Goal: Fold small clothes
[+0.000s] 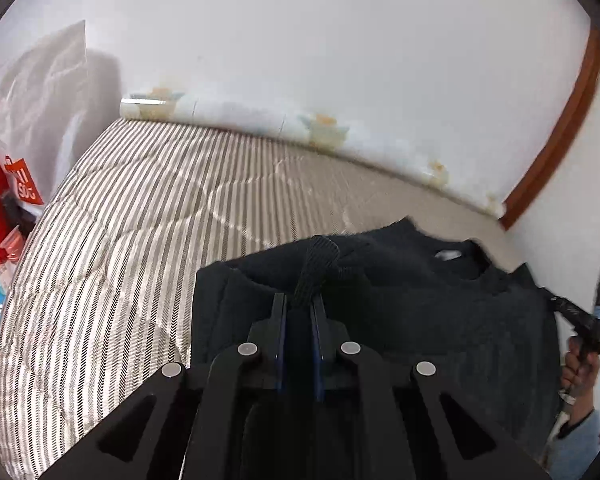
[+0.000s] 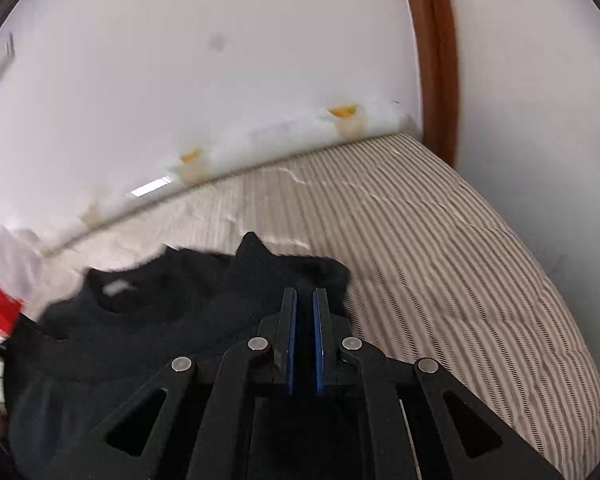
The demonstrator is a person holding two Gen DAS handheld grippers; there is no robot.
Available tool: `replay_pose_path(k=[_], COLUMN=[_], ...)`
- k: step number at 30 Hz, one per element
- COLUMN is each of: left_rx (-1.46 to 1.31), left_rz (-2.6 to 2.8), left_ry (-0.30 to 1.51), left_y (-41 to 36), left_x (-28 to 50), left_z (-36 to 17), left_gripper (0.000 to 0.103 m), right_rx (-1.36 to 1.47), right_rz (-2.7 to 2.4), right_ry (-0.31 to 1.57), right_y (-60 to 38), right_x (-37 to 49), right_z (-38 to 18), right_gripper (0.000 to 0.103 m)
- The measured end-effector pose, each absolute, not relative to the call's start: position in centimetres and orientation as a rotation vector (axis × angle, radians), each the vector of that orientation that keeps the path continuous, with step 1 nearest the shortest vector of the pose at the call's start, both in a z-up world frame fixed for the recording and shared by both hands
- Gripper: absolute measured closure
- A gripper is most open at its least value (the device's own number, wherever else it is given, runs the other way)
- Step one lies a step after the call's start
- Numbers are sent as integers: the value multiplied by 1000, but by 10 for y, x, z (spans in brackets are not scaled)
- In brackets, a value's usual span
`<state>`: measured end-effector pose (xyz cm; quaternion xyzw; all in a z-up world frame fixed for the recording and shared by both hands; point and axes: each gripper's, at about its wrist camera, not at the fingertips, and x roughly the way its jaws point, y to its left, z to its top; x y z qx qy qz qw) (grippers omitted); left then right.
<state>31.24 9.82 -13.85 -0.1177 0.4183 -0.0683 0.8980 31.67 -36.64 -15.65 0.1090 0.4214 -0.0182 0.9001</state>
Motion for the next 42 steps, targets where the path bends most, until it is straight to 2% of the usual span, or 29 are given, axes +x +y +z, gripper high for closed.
replay_pose_path(k=[5,8,10,12,18,22,26,35,42], left_rx=[-239,-241,-230,-195,-130,-73,-38,-55,-48], left_rz=[-123,-117,-123,-130,-118,-84,-65,-75,-97], left_ry=[906,928,940,967,980,962,945,920,896], left_y=[97,99,98,93,86,84,84,93,106], left_x=[319,319,318,315,295,275,255,208,157], left_z=[-149,-150,-150,-151,-151,-152,-152,-145,-142], left_gripper=[92,87,85,79,65,58,49,48,47], right_rx=[201,157,141,121,61,33,52,54,198], right_rz=[-66,-72,-63,-51,-52,-80,-94,-130,-61], right_ry=[928,961,968,976,1010,1005,997,1047,923], right_y=[-367,-361,-360,-360,-362,-367,-370,-365,-329], right_x=[323,321,313,301,266,245,226,194,183], right_z=[-169,-168,-162,-160,-171,-175,-174,-152,-111], right_gripper=[96,92,74,62,61,51,51,50,48])
